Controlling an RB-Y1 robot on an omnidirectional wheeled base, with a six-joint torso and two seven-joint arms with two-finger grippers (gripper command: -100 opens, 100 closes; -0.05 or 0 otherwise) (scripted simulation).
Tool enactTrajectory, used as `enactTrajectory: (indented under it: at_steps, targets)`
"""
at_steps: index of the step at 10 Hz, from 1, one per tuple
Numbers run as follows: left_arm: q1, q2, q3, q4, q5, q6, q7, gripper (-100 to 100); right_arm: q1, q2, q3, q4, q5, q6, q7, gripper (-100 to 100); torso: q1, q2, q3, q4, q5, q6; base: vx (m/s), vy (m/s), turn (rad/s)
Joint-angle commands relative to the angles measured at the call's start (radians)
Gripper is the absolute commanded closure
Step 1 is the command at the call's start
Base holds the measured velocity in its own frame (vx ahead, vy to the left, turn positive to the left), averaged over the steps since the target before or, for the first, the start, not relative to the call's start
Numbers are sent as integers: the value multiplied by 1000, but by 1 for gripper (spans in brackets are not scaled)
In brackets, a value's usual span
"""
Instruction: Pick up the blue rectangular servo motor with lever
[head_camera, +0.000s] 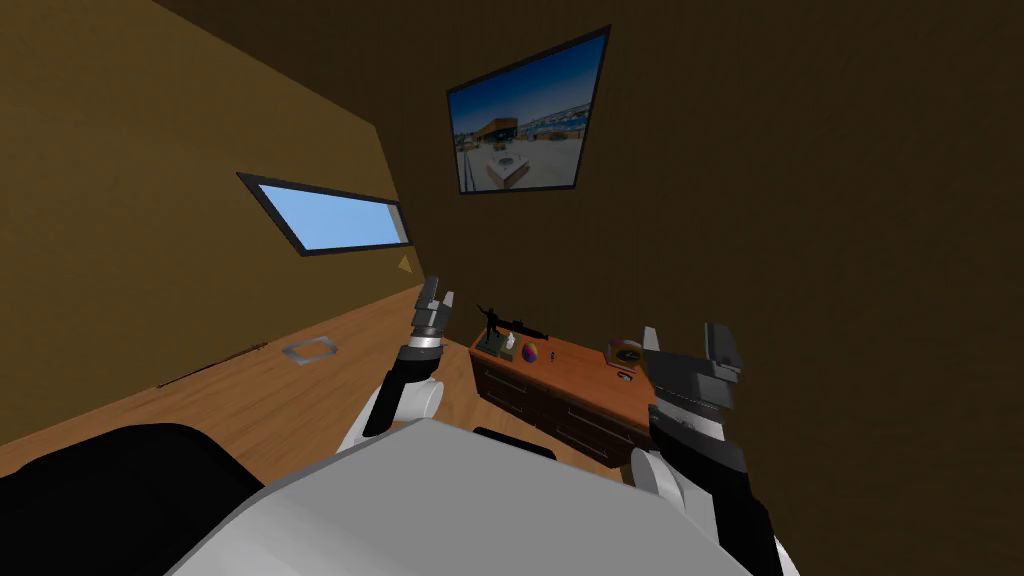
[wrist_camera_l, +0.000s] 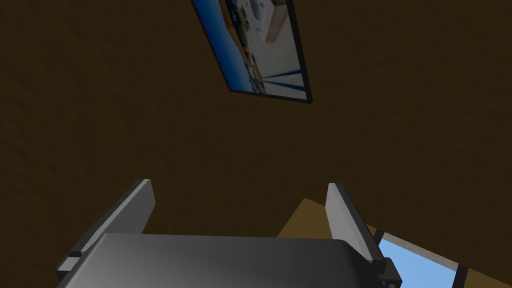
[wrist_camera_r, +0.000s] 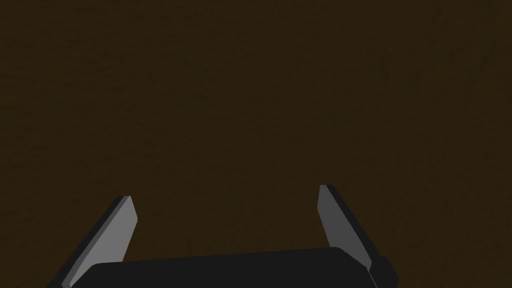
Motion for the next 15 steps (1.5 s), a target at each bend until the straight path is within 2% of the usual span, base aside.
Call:
enactTrajectory:
  at_steps: [1, 5, 9, 10, 11, 12, 14, 15]
  targets:
    - [0, 0, 0, 0, 0, 0, 0, 0, 1, -47, 2, 25, 24, 8, 14, -100, 0, 0, 0, 0, 0, 0, -4, 15, 137]
    - [0, 0, 0, 0, 0, 0, 0, 0, 5, -140, 9, 112, 105, 34, 61, -100, 2, 0, 0, 0, 0, 0, -5, 29, 194]
    - [0, 0, 0, 0, 0, 0, 0, 0, 13, -240, 21, 236, 222, 73, 132, -100, 3, 0, 0, 0, 1, 0, -1, 48, 300]
    - [0, 0, 0, 0, 0, 0, 0, 0, 13, -240, 21, 241, 230, 73, 132, -100, 3, 0, 0, 0, 1, 0, 0, 24, 64]
    - [0, 0, 0, 0, 0, 0, 0, 0, 15, -265, 25, 278, 266, 84, 153, -100, 2, 0, 0, 0, 0, 1, 1, 30, 196]
    - [0, 0, 0, 0, 0, 0, 0, 0, 15, -265, 25, 278, 266, 84, 153, -100, 2, 0, 0, 0, 0, 0, 1, 20, 117]
    - [0, 0, 0, 0, 0, 0, 0, 0, 19, -315, 33, 350, 334, 107, 196, -100, 1, 0, 0, 0, 0, 0, 3, 37, 306]
    - [0, 0, 0, 0, 0, 0, 0, 0, 19, -315, 33, 359, 344, 107, 196, -100, 2, 0, 0, 0, 1, 0, 9, 28, 118]
